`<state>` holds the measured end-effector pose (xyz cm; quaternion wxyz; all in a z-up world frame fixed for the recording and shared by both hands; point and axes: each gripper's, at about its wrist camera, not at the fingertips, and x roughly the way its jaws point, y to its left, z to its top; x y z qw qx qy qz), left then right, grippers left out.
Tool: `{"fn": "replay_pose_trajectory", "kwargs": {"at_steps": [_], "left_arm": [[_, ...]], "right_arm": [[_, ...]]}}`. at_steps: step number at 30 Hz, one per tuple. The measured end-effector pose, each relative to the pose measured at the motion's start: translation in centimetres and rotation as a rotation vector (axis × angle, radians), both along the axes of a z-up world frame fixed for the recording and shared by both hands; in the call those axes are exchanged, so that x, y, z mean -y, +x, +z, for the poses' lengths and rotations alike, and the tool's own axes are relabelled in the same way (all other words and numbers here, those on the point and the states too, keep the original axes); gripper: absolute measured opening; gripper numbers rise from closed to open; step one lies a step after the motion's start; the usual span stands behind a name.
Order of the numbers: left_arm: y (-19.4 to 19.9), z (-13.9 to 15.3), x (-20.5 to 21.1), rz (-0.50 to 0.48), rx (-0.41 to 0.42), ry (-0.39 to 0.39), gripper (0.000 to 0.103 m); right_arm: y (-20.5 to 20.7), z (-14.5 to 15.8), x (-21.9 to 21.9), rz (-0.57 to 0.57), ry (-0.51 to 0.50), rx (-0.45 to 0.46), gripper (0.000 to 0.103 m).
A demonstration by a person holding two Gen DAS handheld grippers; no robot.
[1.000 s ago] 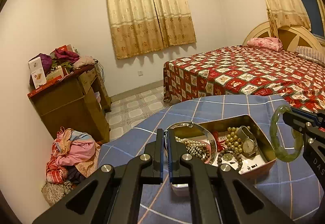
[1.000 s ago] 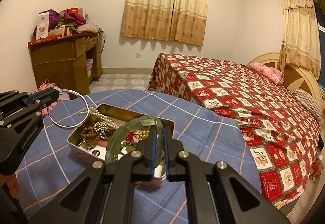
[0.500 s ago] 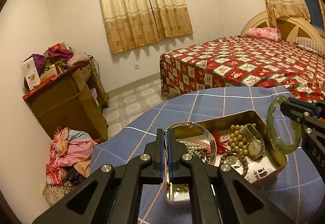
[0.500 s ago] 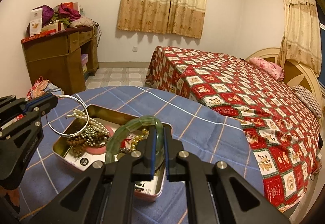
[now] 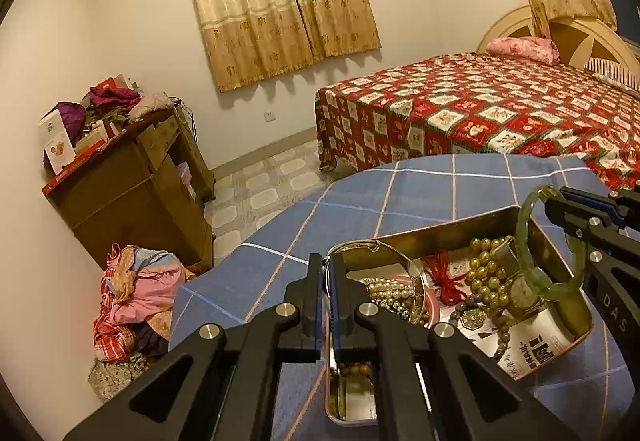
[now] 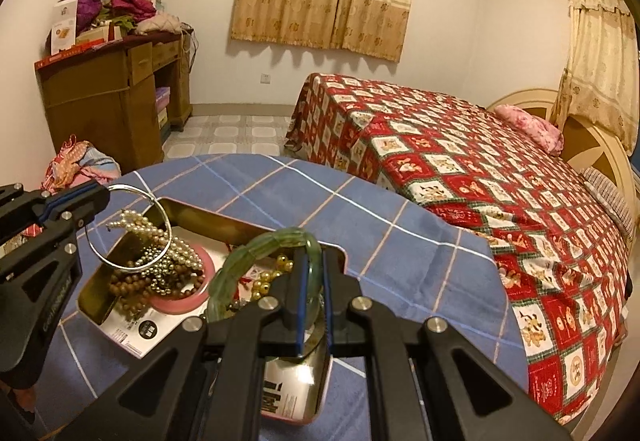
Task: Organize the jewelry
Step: 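Carry the silver bangle and jade bangle with both tools over the tin, then lower both bangles into the tin and open both tools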
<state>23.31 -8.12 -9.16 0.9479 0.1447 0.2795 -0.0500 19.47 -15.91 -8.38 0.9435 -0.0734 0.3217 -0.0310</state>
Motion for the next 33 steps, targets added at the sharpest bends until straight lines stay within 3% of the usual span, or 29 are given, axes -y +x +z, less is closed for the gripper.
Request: {"fn": "replay_pose_trajectory", "kwargs": {"at_steps": [22,33], "left_arm": [[1.9,-2.2,1.0,-0.015,-0.083,0.044,0.002],[2.6,-2.8,0.9,0.003,-0.103,0.031,0.002]], "right_arm": [[2.5,-2.3,0.0,0.008,0.005,-0.102,0.008],[3.1,-2.8,-0.4,-0.009,-0.019,-0.112,0.009]]}}
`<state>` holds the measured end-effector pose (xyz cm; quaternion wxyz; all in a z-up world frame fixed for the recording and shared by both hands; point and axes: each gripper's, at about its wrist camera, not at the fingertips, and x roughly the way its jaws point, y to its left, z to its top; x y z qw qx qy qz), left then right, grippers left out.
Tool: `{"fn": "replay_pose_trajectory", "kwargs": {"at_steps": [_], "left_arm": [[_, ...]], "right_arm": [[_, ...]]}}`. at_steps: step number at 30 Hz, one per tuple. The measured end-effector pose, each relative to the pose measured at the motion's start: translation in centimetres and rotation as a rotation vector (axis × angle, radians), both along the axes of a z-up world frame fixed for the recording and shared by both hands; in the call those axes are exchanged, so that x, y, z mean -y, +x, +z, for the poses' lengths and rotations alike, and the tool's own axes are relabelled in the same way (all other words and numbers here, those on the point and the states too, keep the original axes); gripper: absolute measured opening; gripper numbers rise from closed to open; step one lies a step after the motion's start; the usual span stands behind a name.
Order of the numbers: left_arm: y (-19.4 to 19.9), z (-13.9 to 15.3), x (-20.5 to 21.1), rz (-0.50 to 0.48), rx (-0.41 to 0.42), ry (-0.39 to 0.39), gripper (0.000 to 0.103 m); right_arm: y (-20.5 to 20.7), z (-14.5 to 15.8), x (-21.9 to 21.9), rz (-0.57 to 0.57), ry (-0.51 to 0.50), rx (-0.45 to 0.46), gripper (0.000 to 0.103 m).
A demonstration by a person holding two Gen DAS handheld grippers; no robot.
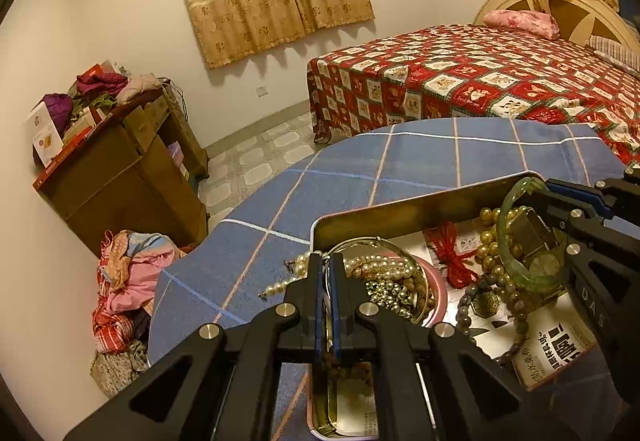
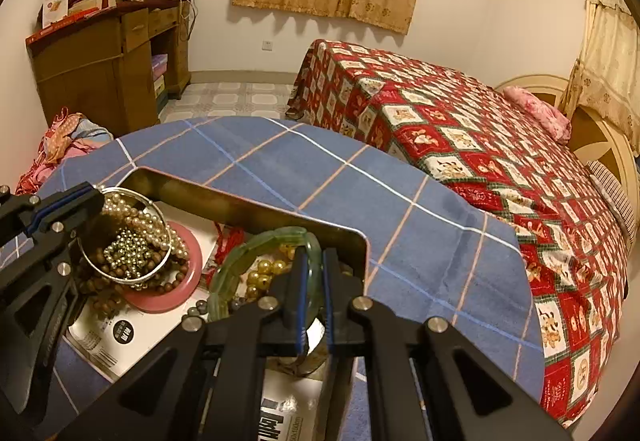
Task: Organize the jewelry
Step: 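Lower both bangles into the tin and open both tools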
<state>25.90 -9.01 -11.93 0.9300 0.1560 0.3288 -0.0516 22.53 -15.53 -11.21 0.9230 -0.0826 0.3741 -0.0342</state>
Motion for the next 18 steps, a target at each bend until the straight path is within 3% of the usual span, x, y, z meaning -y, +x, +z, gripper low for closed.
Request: {"fn": "replay_pose_trajectory", "kwargs": {"at_steps": [18], "left_arm": [[-0.29,-0.65,0.48,-0.007,-0.005,0.018,0.002]], "right_arm": [[-0.04,-0.84,-0.20,0.002,0.005,-0.021,0.010]]}}
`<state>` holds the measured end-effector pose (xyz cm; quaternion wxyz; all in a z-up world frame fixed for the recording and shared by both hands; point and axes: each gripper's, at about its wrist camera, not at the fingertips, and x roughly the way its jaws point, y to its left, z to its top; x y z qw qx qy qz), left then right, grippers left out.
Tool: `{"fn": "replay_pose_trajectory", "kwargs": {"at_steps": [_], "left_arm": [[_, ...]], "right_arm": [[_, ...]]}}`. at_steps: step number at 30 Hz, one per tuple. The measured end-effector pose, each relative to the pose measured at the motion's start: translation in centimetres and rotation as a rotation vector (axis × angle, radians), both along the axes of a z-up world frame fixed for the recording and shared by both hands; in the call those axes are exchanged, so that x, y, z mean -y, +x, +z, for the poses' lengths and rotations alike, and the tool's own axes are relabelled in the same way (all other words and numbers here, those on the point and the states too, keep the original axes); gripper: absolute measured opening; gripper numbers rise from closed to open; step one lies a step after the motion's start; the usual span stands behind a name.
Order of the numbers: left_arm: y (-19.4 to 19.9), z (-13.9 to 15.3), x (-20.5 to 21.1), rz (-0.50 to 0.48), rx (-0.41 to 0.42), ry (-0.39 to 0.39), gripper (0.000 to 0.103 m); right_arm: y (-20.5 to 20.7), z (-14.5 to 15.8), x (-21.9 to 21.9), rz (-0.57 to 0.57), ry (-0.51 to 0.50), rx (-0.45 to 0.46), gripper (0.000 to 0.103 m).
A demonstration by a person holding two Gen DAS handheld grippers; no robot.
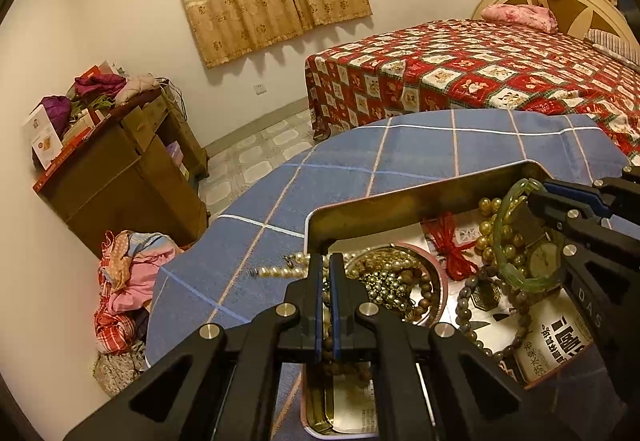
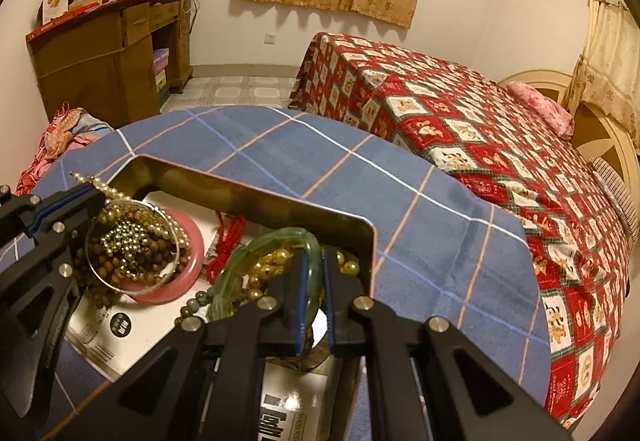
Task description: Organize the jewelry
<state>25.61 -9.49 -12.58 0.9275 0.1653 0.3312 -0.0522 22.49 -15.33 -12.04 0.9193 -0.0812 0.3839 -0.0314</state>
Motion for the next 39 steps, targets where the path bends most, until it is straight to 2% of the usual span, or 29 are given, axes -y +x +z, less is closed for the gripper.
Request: {"fn": "replay_pose_trajectory", "kwargs": {"at_steps": [3,6,7,8,9,10,11,12,13,18,26,30,39], "left_arm": [[0.0,0.1,-0.1,0.002,0.002,-0.001,0.002],[-0.1,0.3,-0.3,0.011,0.018,0.004,0.003],[-0.2,0.4,-0.3,0.010,0.015,0.000,0.003],[-0.2,0.5,-0.4,0.013,0.012,0.001,0.008],[-0.3,0.5,-0.5,0.024,0.014,0.011,0.029],[-0.5,0.6,-0.6,0.045,0.029,0.025,0.045],[-0.8,0.9,-0.9,0.060,0.051,0.028,0.077],[-1.2,1.2,-1.1,0.064,0.072,0.023,0.087],[-1.8,1.6,-1.3,0.060,0.102,0.009,0.087],[-3.1,2.3,-1.7,0.054,0.101,0.018,0.087],[-8.0,5.0,-3.1,0.052,0.159,-0.068,0.087],[-10.2,5.8,-3.8,0.065,0.186,-0.074,0.087],[-11.6,6.5,-4.8,0.087,0.202,-0.079,0.087]], "right_arm": [[0.0,0.0,0.1,0.002,0.001,-0.001,0.011],[-0.1,0.1,0.2,0.010,0.012,0.009,0.016],[-0.2,0.2,0.2,0.010,0.009,0.014,0.021],[-0.4,0.4,0.2,0.009,0.006,0.024,0.039],[-0.5,0.5,0.2,0.009,0.007,0.033,0.056],[-0.8,0.7,0.2,0.007,0.004,0.046,0.061],[-1.0,0.8,0.3,0.004,0.003,0.052,0.063],[-1.2,0.9,0.3,0.002,0.007,0.055,0.063],[-1.4,1.1,0.4,0.002,0.014,0.057,0.063],[-2.5,1.8,1.0,-0.007,0.034,0.072,0.063],[-6.7,3.6,1.9,-0.023,0.098,0.136,0.065],[-8.5,4.3,1.9,-0.019,0.131,0.164,0.065],[-10.3,5.3,2.2,-0.016,0.144,0.205,0.068]]}}
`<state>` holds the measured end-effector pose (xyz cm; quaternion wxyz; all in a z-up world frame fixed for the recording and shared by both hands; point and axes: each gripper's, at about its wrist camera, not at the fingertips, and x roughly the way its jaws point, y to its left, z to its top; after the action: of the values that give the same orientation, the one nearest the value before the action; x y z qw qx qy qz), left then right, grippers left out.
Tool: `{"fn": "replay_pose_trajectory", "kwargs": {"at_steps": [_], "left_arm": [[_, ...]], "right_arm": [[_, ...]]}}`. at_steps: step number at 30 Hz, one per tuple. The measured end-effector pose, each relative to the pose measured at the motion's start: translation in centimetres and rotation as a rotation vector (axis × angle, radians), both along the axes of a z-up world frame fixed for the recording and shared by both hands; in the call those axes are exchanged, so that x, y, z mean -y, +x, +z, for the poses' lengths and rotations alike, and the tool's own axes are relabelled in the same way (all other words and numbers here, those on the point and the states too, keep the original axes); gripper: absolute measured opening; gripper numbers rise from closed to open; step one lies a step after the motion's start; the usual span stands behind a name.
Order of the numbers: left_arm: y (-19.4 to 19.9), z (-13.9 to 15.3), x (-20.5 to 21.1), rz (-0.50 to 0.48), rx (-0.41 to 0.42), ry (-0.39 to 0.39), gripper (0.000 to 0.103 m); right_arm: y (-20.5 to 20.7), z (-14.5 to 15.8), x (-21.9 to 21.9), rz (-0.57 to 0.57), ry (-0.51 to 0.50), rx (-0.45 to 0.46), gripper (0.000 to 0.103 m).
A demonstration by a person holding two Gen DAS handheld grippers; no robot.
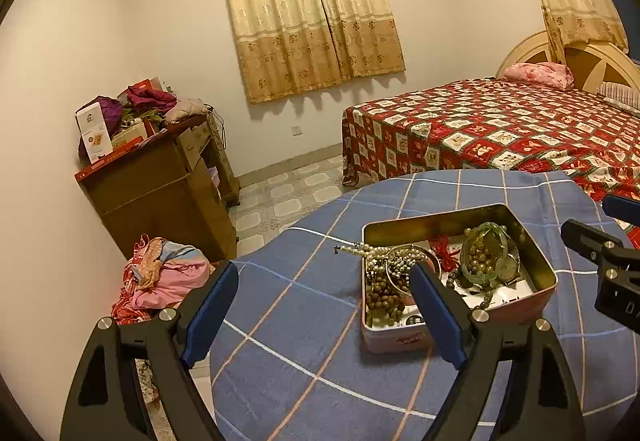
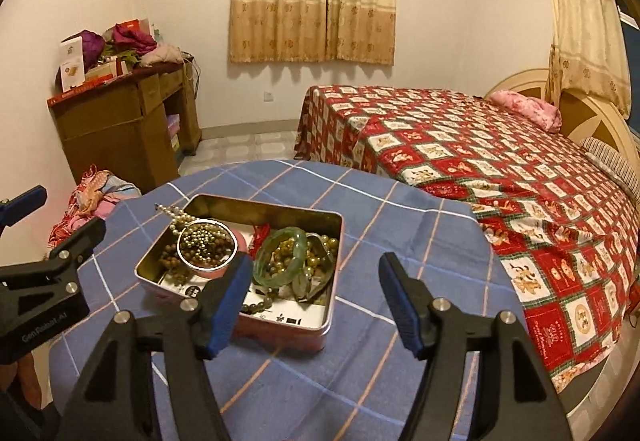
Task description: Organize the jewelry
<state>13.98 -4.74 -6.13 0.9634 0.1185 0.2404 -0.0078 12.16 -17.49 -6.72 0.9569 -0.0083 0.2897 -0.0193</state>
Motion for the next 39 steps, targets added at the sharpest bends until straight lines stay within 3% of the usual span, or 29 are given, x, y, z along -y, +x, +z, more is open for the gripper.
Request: {"fn": "replay_pose_trajectory", "kwargs": {"at_steps": [39], "left_arm": [[0.56,-0.91,-0.12,0.005,-0.039,-0.012,0.087]], "right_arm": [[-0.22,-0.78,0.23,0.009,0.013,-0.014,0.068]]}}
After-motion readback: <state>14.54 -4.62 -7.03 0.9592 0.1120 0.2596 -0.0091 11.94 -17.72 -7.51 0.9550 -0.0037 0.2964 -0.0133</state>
